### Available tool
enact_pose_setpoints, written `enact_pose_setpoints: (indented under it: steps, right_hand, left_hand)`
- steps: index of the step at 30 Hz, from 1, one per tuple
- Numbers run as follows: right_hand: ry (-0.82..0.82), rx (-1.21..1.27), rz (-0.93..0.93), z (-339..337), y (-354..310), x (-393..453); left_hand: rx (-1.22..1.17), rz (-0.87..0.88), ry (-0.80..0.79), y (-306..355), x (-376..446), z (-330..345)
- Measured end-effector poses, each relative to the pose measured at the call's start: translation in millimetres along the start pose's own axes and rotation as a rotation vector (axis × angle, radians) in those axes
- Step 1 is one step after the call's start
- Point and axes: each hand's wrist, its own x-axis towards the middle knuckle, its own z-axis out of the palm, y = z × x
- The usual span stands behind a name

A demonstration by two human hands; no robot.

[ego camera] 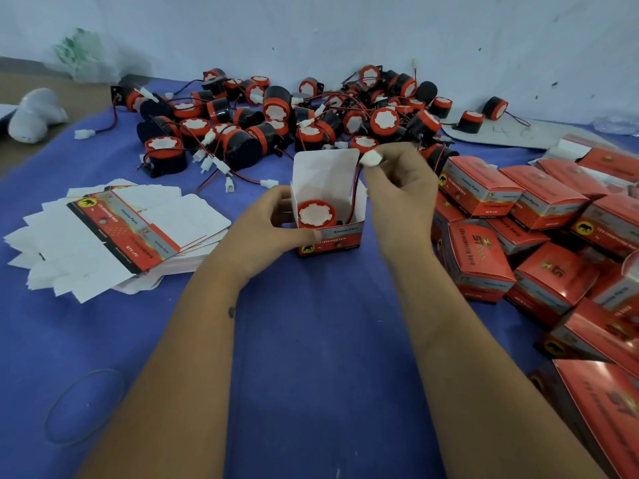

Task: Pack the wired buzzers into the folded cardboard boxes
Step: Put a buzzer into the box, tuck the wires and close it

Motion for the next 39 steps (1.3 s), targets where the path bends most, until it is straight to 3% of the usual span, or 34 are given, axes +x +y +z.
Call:
enact_pose_setpoints:
  steps: [7,13,20,28,33,37,39]
  right_hand:
    - [-0.168,0.021,-0.015,6.0,-2.1,-7.2]
    - [-0.202,-0.359,-0.032,11.9,-3.7,-7.5]
    - [-0.237,-0.517,0.008,20.5,-12.8,-9.4]
    - [-0.171,-0.283,0.132,12.6,-13.9,-3.5]
    - [-0.168,-0.422,-0.046,2.2,-6.2,3.6]
    - [-0.286,-0.885,-0.397,-3.7,3.4,2.7]
    - [-0.375,-0.952,-0.440,-6.8,6.4,0.9]
  left_hand:
    - [0.008,0.022,0.028,-2.3,1.4,3.7]
    - [0.011,0.063,0.051,-1.8,-1.2,14.6]
    - [-0.003,0.054,0.112,-2.0,2.6,23.9]
    - [-0.014,0.034,0.129,-0.5,4.6,23.9]
    - [0.002,0.027,0.169,5.7,5.1,26.3]
    - [-0.005,0.038,0.226,3.7,7.3,27.0]
    - [-0.032,0.019,0.239,7.3,9.1,27.8]
